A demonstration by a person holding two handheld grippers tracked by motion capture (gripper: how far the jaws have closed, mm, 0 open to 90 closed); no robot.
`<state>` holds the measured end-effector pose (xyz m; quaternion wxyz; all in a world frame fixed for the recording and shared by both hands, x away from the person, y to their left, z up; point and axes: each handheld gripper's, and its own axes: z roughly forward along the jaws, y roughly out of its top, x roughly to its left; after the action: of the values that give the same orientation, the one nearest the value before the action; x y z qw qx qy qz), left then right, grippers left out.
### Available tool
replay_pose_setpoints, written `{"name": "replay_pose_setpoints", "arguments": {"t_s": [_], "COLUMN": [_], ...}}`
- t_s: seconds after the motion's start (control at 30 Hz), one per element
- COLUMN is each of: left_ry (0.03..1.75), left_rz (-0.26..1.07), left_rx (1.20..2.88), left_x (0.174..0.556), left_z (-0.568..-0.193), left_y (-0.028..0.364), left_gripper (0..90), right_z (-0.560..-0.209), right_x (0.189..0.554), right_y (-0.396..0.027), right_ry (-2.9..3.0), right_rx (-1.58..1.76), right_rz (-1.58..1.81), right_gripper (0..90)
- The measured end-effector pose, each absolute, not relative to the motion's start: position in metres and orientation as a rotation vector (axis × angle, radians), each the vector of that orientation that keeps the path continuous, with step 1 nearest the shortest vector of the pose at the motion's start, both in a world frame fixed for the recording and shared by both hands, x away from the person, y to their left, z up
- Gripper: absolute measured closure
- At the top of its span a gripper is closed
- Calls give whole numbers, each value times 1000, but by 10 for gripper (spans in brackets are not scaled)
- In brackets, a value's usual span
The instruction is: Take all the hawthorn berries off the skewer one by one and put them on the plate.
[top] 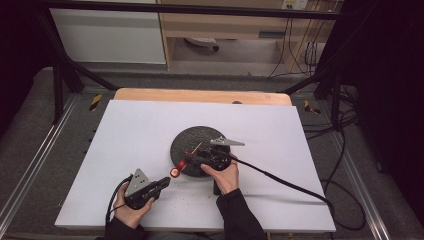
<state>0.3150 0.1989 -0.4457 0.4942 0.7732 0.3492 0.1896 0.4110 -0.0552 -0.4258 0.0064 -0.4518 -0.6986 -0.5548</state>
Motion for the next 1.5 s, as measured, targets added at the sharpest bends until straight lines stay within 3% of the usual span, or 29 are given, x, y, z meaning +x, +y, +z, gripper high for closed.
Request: {"name": "replay_pose_setpoints", "arguments": {"t_s": [0.33, 0.87, 1.5], "left_ry": [839, 831, 839], "left_rz": [467, 479, 479], "left_rx": [1875, 1851, 1839], "left_x": [313, 312, 311], "left_z": [-446, -443, -441], "left_y": [198, 200, 204], "left_gripper": [885, 886, 885], "right_z": [-426, -415, -382], "right_x": [410, 414, 447], "right_y": [-54, -60, -90], "right_ry": [-2078, -2068, -2124], "right_rx": [-1424, -1447, -1520], "right_rz": [-1683, -1740, -1884], "right_gripper": [589, 597, 599]}}
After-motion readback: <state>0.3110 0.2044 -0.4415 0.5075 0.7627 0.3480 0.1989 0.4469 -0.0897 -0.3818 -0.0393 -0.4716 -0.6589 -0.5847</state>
